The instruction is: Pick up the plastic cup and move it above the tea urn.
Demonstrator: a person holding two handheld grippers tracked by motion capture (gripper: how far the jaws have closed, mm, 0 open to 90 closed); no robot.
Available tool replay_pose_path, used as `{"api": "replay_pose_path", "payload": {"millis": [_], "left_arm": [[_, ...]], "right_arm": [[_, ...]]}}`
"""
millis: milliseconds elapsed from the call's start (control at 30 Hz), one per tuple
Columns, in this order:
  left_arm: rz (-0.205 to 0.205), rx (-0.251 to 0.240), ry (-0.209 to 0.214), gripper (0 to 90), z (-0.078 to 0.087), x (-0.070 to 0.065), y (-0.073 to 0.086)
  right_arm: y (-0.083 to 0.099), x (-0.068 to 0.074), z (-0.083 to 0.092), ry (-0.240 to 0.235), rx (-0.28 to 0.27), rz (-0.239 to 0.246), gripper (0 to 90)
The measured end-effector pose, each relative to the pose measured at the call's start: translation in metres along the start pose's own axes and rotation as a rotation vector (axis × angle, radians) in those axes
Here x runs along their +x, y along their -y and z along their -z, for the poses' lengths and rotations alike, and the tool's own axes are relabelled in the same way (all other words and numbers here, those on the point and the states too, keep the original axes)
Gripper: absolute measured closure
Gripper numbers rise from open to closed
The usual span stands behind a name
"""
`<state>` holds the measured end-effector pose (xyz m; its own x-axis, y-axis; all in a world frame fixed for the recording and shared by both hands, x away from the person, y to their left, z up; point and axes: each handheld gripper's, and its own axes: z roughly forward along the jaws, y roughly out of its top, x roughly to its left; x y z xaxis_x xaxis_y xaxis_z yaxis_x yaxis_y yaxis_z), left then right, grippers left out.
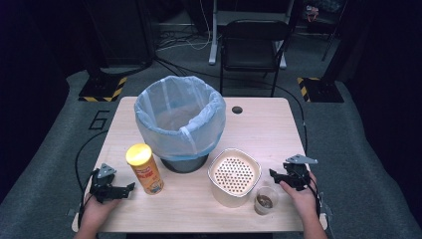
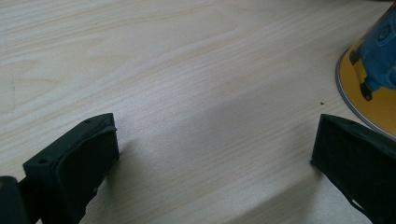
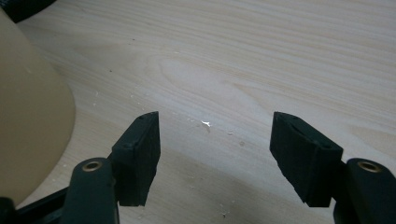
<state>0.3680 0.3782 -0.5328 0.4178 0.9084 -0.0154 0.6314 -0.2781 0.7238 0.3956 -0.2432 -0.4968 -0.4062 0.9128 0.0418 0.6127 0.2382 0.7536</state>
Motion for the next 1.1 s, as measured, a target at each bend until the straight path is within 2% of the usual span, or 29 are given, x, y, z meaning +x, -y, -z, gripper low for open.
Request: {"api": "replay_pose_path", "payload": {"millis": [333,467,667,767,1100], "left_arm": [[-0.005,-0.005,-0.003,0.2,0.0,0.0,0.0],[-0.004,-0.005,-0.003,0.2,0.0,0.0,0.0],[-0.004,-0.005,-0.003,0.2,0.0,0.0,0.0],[-0.004,-0.005,-0.002,0.2,0.0,0.0,0.0],[-0.004,-0.005,-0.003,0.2,0.0,0.0,0.0]], "right_arm": [[-0.009,0.002,0.013,-0.021,-0.015,-0.012,32.9],[-0.014,0.004,0.025,-0.057,-0.044,-0.025,33.0],[-0.016,0.017,0.038,-0.084,-0.042,0.022,32.7],[-0.016,0.018,0.041,-0.081,-0.046,0.043,32.6],[-0.018,0.025,0.051,-0.109,-0.062,0.059,32.5]]}}
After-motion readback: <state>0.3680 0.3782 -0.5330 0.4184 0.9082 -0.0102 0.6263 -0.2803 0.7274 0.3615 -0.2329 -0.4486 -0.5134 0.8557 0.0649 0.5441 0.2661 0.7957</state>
